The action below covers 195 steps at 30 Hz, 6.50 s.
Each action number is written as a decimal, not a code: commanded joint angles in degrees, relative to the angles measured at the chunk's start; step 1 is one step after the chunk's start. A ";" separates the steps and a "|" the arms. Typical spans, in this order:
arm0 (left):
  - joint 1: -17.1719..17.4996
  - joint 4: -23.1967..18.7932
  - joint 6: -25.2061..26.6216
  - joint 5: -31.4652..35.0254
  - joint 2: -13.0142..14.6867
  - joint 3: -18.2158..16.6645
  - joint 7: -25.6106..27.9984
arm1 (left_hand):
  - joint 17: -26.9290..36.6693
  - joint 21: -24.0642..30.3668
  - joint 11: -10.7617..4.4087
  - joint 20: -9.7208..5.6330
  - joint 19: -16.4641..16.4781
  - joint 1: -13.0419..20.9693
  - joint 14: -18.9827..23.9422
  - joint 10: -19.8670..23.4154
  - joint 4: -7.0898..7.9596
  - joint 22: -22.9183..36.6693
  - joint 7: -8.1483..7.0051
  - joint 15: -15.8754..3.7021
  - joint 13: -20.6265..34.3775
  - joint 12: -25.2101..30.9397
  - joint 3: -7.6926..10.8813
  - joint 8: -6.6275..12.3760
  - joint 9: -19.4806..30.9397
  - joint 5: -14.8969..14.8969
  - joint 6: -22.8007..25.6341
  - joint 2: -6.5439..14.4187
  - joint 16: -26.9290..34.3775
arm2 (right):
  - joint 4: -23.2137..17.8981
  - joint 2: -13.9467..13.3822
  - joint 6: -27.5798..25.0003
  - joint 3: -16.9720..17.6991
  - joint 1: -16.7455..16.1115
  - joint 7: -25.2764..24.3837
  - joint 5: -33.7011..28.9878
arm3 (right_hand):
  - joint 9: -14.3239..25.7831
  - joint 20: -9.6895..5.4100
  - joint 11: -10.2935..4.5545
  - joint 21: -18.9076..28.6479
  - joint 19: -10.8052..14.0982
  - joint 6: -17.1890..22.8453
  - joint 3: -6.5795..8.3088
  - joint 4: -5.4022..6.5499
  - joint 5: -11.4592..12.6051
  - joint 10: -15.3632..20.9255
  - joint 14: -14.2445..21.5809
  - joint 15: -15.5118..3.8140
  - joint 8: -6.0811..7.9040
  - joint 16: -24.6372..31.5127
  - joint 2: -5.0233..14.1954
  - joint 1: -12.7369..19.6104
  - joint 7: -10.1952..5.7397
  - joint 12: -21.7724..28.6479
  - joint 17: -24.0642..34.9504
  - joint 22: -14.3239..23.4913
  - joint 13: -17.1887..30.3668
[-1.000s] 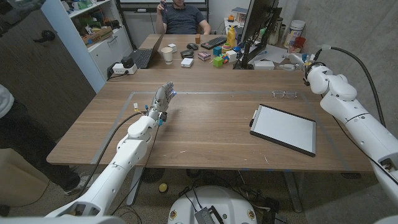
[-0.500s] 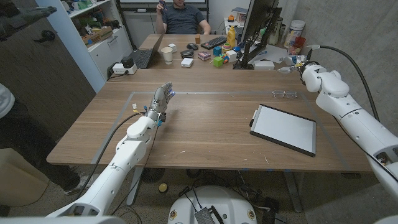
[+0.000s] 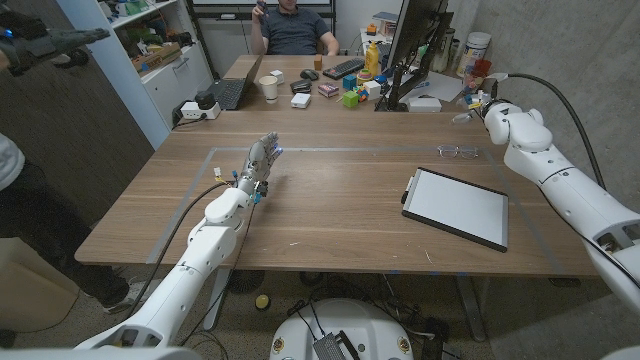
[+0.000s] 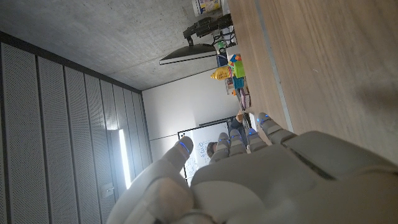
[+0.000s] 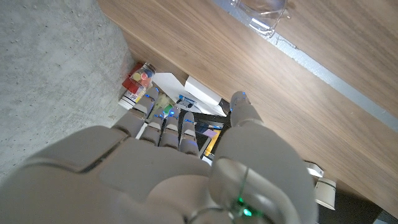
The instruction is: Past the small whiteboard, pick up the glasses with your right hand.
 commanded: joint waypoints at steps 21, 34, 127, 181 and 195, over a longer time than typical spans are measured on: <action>-2.82 2.85 -0.22 0.76 -0.22 0.49 -1.59 | 0.29 -0.33 0.02 0.49 0.07 -0.93 -0.55 -0.49 0.00 0.35 0.54 0.17 0.27 0.12 -0.39 0.34 0.22 -0.11 -0.24 5.30 0.15 | 2.89 -1.09 -2.47 -7.85 3.26 8.55 -10.17 | 0.28 -1.22 -1.85 -0.03 0.86 -2.75 1.41 -0.96 0.90 -0.95 -0.27 -1.66 -0.20 -0.01 -4.09 6.92 -0.96 -0.26 0.04 -0.04 0.31; -3.78 4.02 -0.63 1.20 -0.64 0.72 -1.78 | 0.28 -0.45 0.03 0.47 0.11 -1.04 -0.51 -0.54 -0.02 0.35 0.51 0.12 0.27 0.11 -0.44 0.33 0.22 -0.08 -0.28 5.39 0.16 | 6.11 0.35 2.74 -9.16 5.31 9.57 -8.61 | 0.35 -1.47 -2.14 -0.06 0.74 -5.08 1.52 -0.52 1.36 -2.36 -0.86 -1.77 -0.50 -0.10 -5.18 8.24 -1.11 -0.44 0.12 0.00 0.39; -6.08 5.69 -2.19 2.57 -0.88 1.44 -0.72 | 0.19 -1.20 -0.05 0.46 0.62 -1.12 -0.44 -0.51 -0.09 0.38 0.48 0.18 0.26 0.17 -0.36 0.37 0.21 0.01 -0.26 5.74 0.08 | 31.79 9.38 4.23 -24.88 21.94 14.05 -10.28 | 1.22 -0.91 -0.41 14.64 32.88 31.56 -4.14 3.13 2.49 39.03 55.57 -11.76 4.41 29.27 -5.20 19.64 -0.45 21.11 25.24 3.63 7.49; -6.94 6.51 -3.24 2.62 -0.82 1.74 -1.82 | 0.17 -1.72 0.01 0.48 0.74 -0.94 -0.51 -0.67 -0.12 0.39 0.47 0.20 0.26 0.13 0.02 0.34 0.21 -0.02 -0.40 5.82 0.03 | 16.92 4.69 -0.97 -18.99 16.75 13.93 -11.32 | 2.98 -3.41 -0.80 24.69 36.68 53.06 -4.91 0.86 2.54 54.49 66.17 -12.33 9.39 39.11 0.81 30.97 3.27 33.39 38.39 5.91 15.96; -7.00 6.54 -3.44 2.78 -0.80 1.66 -1.79 | 0.17 -1.83 0.00 0.50 0.80 -0.95 -0.53 -0.74 -0.11 0.39 0.51 0.19 0.26 0.11 0.06 0.35 0.21 -0.03 -0.40 5.80 0.03 | 9.12 2.73 -3.63 -14.69 13.06 12.34 -12.46 | 3.34 -3.49 -0.83 25.99 36.23 53.13 -5.44 1.02 1.88 54.68 66.25 -12.32 9.31 39.35 1.11 31.56 3.31 33.53 39.04 6.22 16.25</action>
